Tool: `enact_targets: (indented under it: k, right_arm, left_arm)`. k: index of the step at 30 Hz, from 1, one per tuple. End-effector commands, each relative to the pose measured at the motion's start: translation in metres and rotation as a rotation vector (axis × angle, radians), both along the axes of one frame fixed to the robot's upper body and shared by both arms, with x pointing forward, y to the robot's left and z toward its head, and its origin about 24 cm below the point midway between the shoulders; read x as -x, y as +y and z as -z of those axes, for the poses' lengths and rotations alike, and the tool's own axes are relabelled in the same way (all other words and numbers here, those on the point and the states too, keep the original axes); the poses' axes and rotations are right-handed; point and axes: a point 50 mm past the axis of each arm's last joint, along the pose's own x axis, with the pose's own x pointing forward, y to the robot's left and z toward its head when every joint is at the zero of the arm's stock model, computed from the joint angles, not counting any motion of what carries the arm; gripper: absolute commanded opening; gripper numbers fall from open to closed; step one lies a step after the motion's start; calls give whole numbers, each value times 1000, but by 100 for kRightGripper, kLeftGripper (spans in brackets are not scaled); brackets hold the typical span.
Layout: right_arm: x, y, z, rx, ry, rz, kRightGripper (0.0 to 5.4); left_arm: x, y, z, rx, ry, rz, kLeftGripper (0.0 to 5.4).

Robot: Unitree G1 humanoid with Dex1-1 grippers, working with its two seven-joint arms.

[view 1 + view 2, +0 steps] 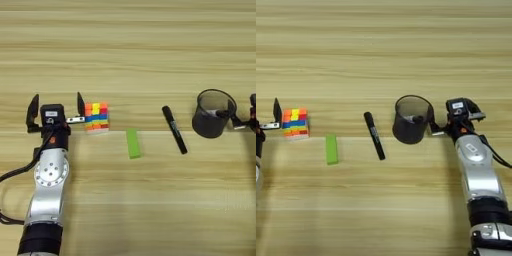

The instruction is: Move the objects on the table

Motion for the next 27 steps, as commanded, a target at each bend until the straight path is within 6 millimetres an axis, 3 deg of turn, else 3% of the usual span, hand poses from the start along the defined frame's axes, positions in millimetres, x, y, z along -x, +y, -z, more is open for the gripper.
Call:
enact_targets:
  k: [1,4,9,15,27]
  right_arm:
    - [3,8,5,-9,29,-23,539]
    - [3,5,3,-10,18,-5,539]
    - [-3,-19,-9,-33,-58,119,539]
    - [-8,-45,-25,-178,-210,243,539]
    - [-9,-40,-20,-171,-211,212,539]
  left_arm:
    - [0,-1,0,-2,5,0,540]
    - [0,-1,1,-12,16,4,540]
    - [0,-3,2,-19,22,14,540]
    - [-1,-13,5,47,39,64,540]
    - [0,-48,0,100,15,231,540]
